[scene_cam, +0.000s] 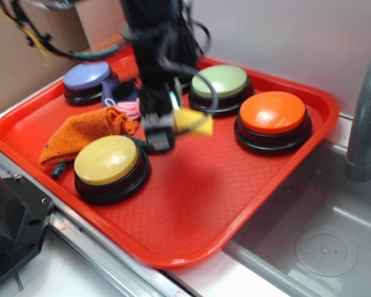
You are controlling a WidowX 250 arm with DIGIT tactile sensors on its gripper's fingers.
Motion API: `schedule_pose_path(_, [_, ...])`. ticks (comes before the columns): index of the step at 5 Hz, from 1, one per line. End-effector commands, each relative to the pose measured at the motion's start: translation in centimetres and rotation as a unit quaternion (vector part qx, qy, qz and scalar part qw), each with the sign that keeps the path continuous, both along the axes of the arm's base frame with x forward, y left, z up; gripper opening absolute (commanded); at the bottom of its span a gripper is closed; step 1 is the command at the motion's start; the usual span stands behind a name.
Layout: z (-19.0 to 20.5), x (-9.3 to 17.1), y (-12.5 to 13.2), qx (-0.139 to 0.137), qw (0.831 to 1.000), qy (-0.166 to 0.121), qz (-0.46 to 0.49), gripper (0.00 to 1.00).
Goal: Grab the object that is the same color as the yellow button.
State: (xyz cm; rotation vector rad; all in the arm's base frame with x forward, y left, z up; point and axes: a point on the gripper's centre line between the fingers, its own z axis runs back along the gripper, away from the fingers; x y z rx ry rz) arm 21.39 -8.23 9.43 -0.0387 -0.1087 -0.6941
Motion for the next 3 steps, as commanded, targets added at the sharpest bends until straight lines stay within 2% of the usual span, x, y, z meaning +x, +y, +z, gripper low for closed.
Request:
schedule_pose_path(1, [5.9, -0.7, 5.4, 0.024, 0.983, -0.025, 0.180, 0.00])
schedule_pose_path(2, [6.9, -1.6, 8.3, 0.062, 0.960, -0.029, 0.272, 0.00])
schedule_pose_path(3, [7.1, -2.2, 10.0, 0.045, 0.950, -0.024, 0.309, 0.00])
